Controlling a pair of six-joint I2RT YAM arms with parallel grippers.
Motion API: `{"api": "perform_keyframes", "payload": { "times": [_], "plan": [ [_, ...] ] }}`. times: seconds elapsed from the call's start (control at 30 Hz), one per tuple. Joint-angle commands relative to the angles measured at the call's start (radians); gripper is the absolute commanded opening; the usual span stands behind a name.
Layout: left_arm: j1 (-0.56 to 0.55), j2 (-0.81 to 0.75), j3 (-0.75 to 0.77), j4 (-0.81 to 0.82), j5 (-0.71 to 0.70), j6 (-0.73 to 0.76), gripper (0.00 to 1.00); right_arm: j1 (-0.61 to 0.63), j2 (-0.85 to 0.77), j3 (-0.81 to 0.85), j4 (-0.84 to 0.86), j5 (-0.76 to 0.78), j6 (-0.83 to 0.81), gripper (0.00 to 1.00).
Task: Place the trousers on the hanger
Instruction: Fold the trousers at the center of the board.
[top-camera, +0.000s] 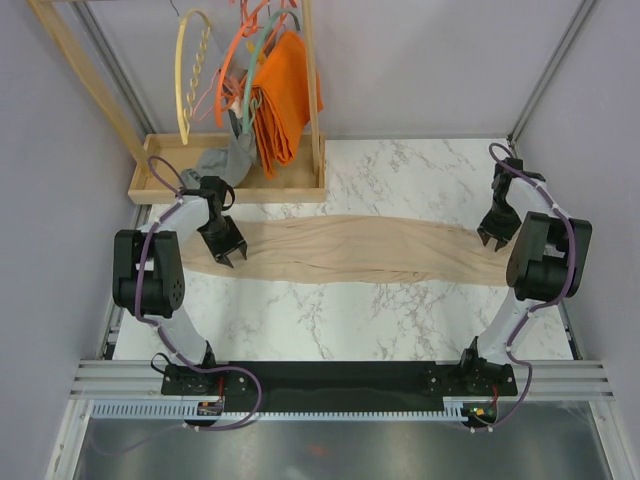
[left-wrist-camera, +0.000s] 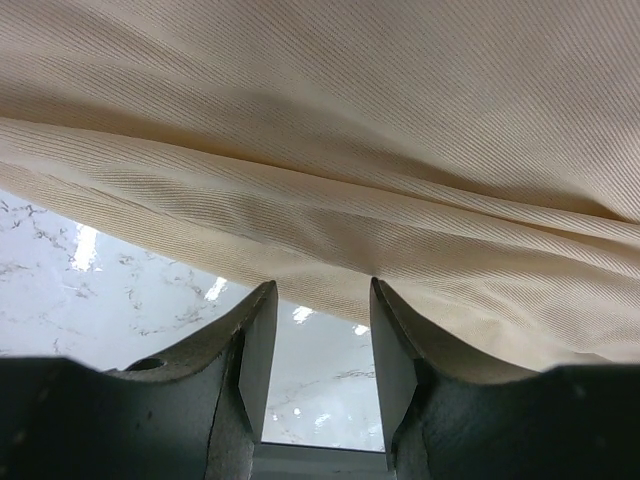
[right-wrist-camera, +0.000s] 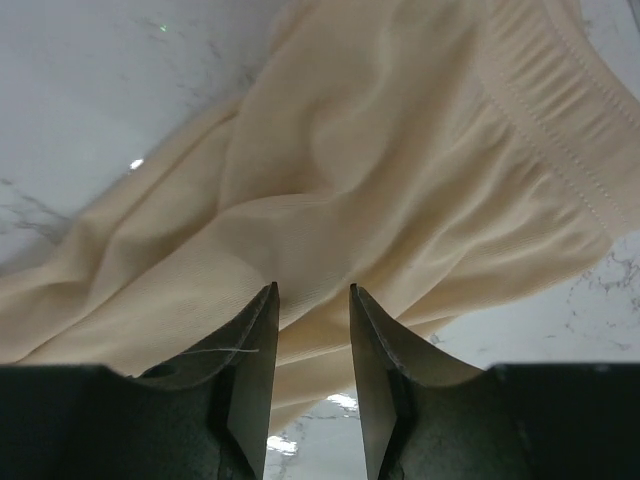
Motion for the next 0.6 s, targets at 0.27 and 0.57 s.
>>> {"api": "perform_keyframes", "payload": {
  "times": [0.27,0.57],
  "plan": [
    [0.035,0.039,-0.005,0.043,-0.011,0.053,0.50,-0.089,-0.057,-0.054,0.096,-0.084,-0.014,0.41],
    [0.245,0.100,-0.103,0.074,0.079,0.067,0.49,-0.159,0.017,-0.017,0.113,-0.062,-0.012,0.50]
  ]
}}
